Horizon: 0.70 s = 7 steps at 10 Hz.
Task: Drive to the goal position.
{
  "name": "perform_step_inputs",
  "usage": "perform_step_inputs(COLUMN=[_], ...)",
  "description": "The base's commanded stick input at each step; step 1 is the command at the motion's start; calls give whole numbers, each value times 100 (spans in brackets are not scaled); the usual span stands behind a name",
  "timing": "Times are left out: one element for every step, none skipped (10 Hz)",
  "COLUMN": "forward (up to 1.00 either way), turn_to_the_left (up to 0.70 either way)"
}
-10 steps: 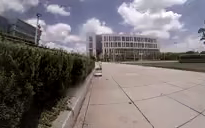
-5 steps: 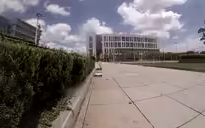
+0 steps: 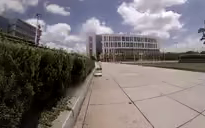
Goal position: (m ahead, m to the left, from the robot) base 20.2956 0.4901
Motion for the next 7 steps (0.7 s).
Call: perform_step_inputs(forward=[4, 4, 4, 4, 4, 4, 4], turn_to_the_left=[0, 0, 0, 0, 0, 0, 0])
